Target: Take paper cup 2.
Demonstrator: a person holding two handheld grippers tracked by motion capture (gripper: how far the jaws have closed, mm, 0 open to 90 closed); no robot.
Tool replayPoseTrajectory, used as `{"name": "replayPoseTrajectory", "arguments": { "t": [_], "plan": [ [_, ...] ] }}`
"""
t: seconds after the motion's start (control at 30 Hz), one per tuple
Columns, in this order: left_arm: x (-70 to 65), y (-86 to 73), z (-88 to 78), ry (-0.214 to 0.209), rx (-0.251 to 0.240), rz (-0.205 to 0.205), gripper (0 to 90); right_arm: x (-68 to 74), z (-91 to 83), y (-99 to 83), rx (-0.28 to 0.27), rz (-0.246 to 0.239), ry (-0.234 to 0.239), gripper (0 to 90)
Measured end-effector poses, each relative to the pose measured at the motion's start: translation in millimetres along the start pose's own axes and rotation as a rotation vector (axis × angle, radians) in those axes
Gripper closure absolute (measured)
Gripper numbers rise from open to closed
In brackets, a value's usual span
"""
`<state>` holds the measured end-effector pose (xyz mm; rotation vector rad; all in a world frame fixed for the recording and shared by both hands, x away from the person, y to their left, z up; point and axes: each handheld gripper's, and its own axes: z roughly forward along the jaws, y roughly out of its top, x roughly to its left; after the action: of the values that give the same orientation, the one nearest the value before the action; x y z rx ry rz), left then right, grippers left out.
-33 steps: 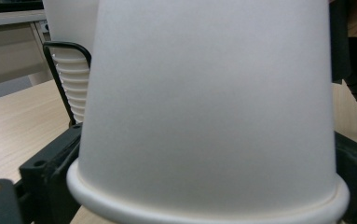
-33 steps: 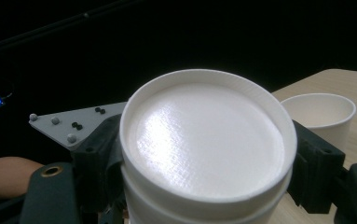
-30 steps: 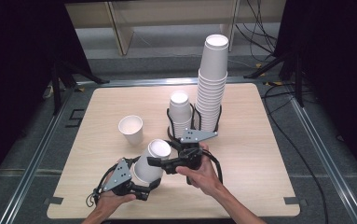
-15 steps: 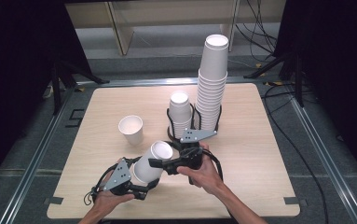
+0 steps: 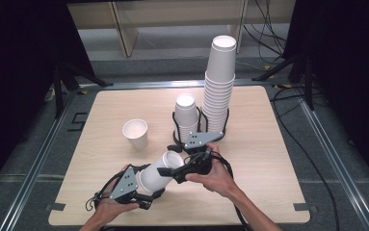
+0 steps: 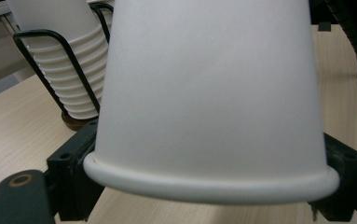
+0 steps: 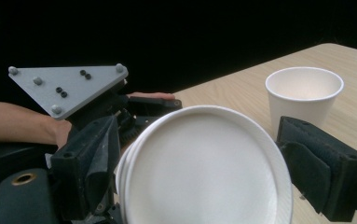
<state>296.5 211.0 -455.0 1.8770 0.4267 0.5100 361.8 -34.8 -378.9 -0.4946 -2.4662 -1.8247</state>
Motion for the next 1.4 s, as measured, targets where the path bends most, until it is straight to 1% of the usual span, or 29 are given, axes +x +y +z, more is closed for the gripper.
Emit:
{"name": "replayPoseTrajectory", "arguments": {
  "t": [0.07, 0.13, 0.17, 0.2, 0.23, 0.27, 0.3, 0.33, 0.37, 0.4, 0.43, 0.47, 0.53, 0.6, 0.63, 0.67, 0.7, 0.73, 0.8, 0.87, 0.9, 0.97, 1.0, 1.03, 1.1, 1.13, 1.2, 1.27, 1.4],
  "plan": [
    [-0.2, 0.1, -0.1, 0.001, -0.004, -0.004, 14.2, 0.6, -0.7, 0.3, 0.017, 0.0, -0.005, 15.3],
    [0.3, 0.1, -1.0, -0.002, 0.008, 0.01, 14.2, 0.7, -0.9, 0.6, 0.024, -0.009, -0.006, 15.4],
    [1.1, 0.0, -1.4, -0.002, 0.016, 0.022, 14.2, 0.8, -2.1, 1.3, 0.046, -0.01, -0.002, 15.4],
    [1.2, -0.1, -1.6, -0.006, 0.02, 0.021, 14.2, 1.4, -2.7, 1.9, 0.058, -0.009, -0.003, 15.4],
    [1.5, -0.3, -1.9, -0.012, 0.022, 0.026, 14.2, 3.6, -4.2, 2.5, 0.087, 0.007, -0.002, 15.5],
    [1.4, 0.2, -3.5, -0.01, 0.041, 0.029, 14.2, 4.1, -4.5, 3.2, 0.102, -0.013, -0.005, 15.4],
    [1.3, -0.8, -2.3, -0.018, 0.026, 0.024, 14.2, 2.5, -4.4, 4.1, 0.1, -0.063, -0.007, 15.5],
    [0.9, -0.9, -2.6, -0.014, 0.032, 0.026, 14.2, 2.7, -5.0, 4.8, 0.12, -0.069, -0.002, 15.5],
    [0.9, -0.8, -2.9, -0.013, 0.039, 0.029, 14.2, 3.0, -5.4, 5.2, 0.125, -0.086, -0.008, 15.5],
    [0.8, -0.9, -3.0, -0.015, 0.043, 0.033, 14.2, 3.1, -6.1, 5.5, 0.133, -0.091, -0.008, 15.5],
    [0.8, -0.7, -3.2, -0.02, 0.051, 0.042, 14.2, 3.5, -6.0, 5.3, 0.145, -0.084, 0.004, 15.4],
    [0.6, -0.6, -2.5, -0.029, 0.052, 0.044, 14.2, 2.8, -5.5, 5.3, 0.154, -0.098, 0.007, 15.3],
    [0.6, -0.5, -2.4, -0.034, 0.057, 0.053, 14.2, 2.7, -4.3, 4.8, 0.174, -0.092, 0.008, 15.4],
    [0.3, -1.2, -1.5, -0.044, 0.051, 0.052, 14.2, 2.4, -3.8, 4.4, 0.194, -0.103, 0.017, 15.4],
    [0.0, -0.9, -2.4, -0.038, 0.064, 0.059, 14.2, 2.4, -2.8, 3.7, 0.195, -0.109, 0.02, 15.6],
    [0.2, -0.9, -2.3, -0.038, 0.067, 0.061, 14.2, 2.1, -2.5, 3.4, 0.209, -0.113, 0.03, 15.5],
    [0.0, -0.9, -2.2, -0.039, 0.067, 0.06, 14.2, 3.3, -1.9, 2.6, 0.219, -0.098, 0.026, 15.5],
    [-0.2, -0.8, -2.2, -0.041, 0.066, 0.06, 14.3, 2.9, -1.3, 2.5, 0.23, -0.112, 0.027, 15.6],
    [-0.3, -0.5, -2.6, -0.045, 0.062, 0.064, 14.3, 2.7, 0.5, 1.4, 0.228, -0.121, 0.035, 15.6],
    [0.6, -0.9, -2.1, -0.048, 0.049, 0.067, 14.2, 2.8, 1.0, 1.3, 0.239, -0.109, 0.047, 16.1],
    [0.6, -0.6, -2.6, -0.05, 0.051, 0.059, 14.2, 2.6, 1.4, 0.9, 0.242, -0.111, 0.048, 16.6],
    [0.8, -0.3, -3.8, -0.042, 0.056, 0.066, 14.2, 1.8, 2.5, -0.1, 0.239, -0.108, 0.061, 18.3],
    [1.3, -0.1, -4.0, -0.042, 0.061, 0.069, 14.2, 1.5, 2.8, -0.5, 0.24, -0.102, 0.068, 19.2],
    [1.5, -0.6, -3.3, -0.044, 0.052, 0.067, 14.2, 1.5, 3.3, -1.0, 0.236, -0.097, 0.072, 19.7],
    [1.2, -0.3, -4.2, -0.044, 0.06, 0.07, 14.2, 1.0, 3.2, -1.4, 0.233, -0.089, 0.082, 20.0],
    [1.2, -0.4, -4.1, -0.044, 0.058, 0.07, 14.2, 0.5, 3.6, -1.6, 0.231, -0.095, 0.082, 20.0],
    [1.1, -0.3, -3.9, -0.043, 0.057, 0.068, 14.2, 0.2, 3.5, -1.8, 0.226, -0.084, 0.083, 20.1],
    [0.4, 0.0, -3.8, -0.043, 0.056, 0.071, 14.2, 0.6, 3.7, -1.9, 0.224, -0.087, 0.084, 20.0],
    [-0.2, 0.0, -3.5, -0.045, 0.05, 0.068, 14.2, 1.2, 4.9, -2.6, 0.217, -0.075, 0.091, 19.9]
  ]
}}
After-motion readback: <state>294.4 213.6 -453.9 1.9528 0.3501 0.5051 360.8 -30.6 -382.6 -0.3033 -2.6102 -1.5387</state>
